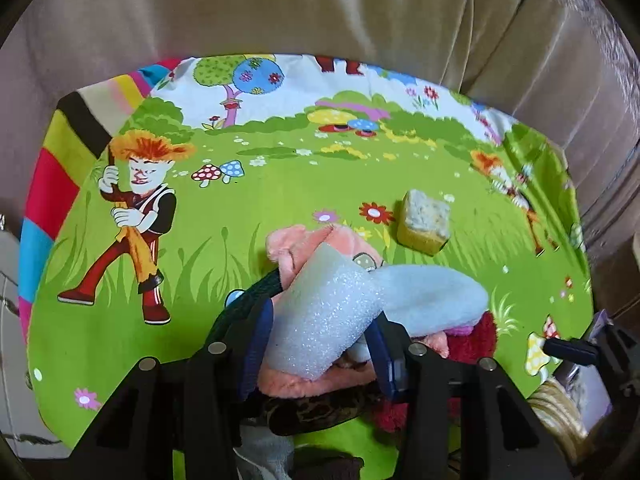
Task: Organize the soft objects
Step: 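Move both open tools back over the pile of soft items, then grasp the white foam block with the left tool while the right tool reaches the red pompom knit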
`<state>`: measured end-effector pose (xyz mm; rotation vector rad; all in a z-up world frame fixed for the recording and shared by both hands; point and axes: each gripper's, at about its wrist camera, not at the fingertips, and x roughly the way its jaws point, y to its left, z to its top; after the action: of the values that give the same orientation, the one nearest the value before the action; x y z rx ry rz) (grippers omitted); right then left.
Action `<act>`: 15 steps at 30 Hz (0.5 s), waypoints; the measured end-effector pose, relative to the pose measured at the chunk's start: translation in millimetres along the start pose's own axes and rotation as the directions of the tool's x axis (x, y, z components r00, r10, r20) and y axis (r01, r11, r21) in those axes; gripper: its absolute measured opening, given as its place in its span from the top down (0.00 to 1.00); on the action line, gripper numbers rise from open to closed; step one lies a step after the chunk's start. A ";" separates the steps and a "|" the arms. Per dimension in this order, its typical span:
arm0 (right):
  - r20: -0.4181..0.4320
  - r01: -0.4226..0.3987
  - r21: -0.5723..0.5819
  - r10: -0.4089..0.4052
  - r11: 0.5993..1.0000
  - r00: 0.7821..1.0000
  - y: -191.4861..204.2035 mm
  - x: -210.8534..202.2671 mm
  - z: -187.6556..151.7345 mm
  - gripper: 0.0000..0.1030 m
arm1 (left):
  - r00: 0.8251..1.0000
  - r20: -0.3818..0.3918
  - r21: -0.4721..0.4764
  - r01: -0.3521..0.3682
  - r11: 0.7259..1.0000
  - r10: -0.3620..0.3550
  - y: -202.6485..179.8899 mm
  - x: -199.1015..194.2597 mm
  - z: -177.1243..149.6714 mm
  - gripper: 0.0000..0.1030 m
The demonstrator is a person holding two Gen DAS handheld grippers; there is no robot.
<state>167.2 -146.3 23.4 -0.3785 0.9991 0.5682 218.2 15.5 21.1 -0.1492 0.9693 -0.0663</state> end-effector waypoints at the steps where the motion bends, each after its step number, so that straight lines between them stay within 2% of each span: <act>1: 0.010 0.005 0.000 -0.005 1.000 1.000 -0.5 0.5 3.7 0.12 | 1.000 0.015 -0.016 0.013 1.000 -0.012 3.6 -5.4 -1.1 0.54; 5: 0.037 -0.003 0.019 0.002 1.000 0.999 -8.0 3.9 20.9 0.12 | 0.997 0.066 -0.096 0.056 0.994 -0.050 19.0 -23.5 -7.0 0.54; 11: -0.070 -0.030 -0.053 0.026 0.998 0.997 -10.0 30.1 18.1 0.11 | 0.989 0.109 -0.178 0.119 0.977 -0.101 33.9 -39.1 -20.9 0.54; 15: -0.059 -0.086 -0.011 0.085 0.996 0.995 -14.4 41.0 20.2 0.11 | 0.986 0.113 -0.218 0.143 0.965 -0.121 39.2 -38.2 -26.6 0.54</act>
<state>206.7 -135.6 -1.6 -0.3671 1.0721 0.6447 174.2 56.3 31.4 -0.4236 0.8656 -0.0704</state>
